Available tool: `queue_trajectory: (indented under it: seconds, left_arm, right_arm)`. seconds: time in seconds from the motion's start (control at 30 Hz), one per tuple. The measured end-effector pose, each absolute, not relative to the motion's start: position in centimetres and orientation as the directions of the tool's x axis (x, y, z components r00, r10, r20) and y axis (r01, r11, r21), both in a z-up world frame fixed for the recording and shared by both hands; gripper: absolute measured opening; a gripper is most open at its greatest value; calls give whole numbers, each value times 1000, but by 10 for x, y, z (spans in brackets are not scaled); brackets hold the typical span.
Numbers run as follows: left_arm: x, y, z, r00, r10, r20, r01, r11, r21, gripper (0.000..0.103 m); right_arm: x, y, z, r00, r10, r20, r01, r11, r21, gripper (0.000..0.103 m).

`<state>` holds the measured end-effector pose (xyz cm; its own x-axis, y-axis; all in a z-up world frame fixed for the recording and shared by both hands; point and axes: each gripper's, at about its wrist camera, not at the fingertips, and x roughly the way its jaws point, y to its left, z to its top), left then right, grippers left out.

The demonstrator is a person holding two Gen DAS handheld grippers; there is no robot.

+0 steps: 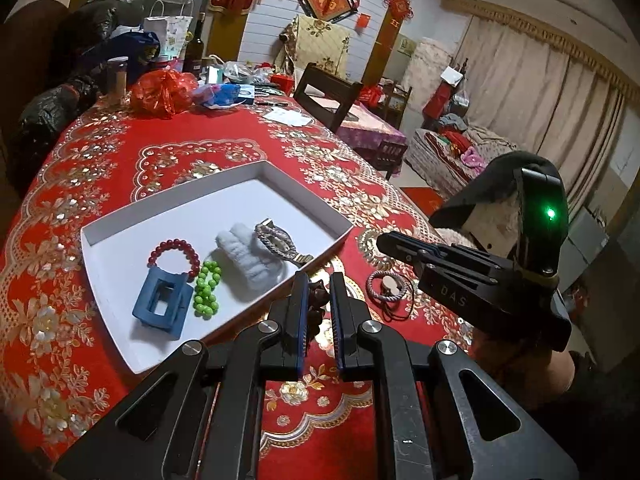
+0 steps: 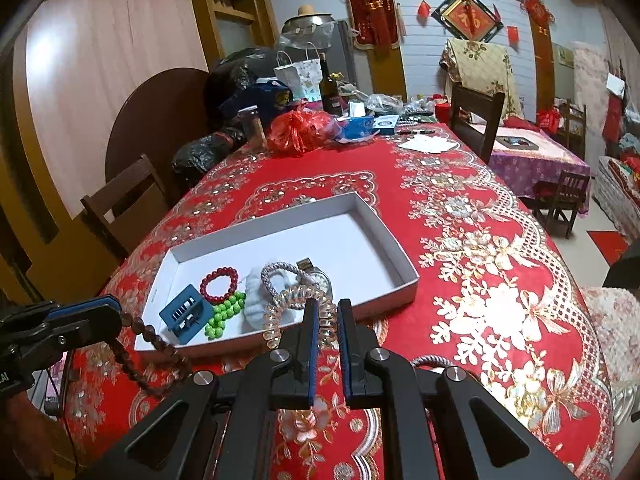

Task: Organize jewelry
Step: 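Carry the brown bead bracelet and clear coil hair tie over the white box with both grippers, then lower both items into the box and open both grippers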

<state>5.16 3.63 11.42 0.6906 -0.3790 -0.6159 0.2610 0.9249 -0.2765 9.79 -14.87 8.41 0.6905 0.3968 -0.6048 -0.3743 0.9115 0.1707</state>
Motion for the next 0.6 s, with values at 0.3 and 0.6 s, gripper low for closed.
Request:
queue_trajectory:
  seconds: [0.3, 0.6]
  left_arm:
    - [64, 43, 113, 697, -358, -622, 232, 932, -277, 9]
    - [102, 66, 122, 740, -283, -611, 169, 956, -238, 9]
  right_arm:
    - [111, -142, 82, 688, 399, -607, -369, 912, 180, 8]
    - [131, -136, 87, 692, 415, -591, -369, 907, 204, 8]
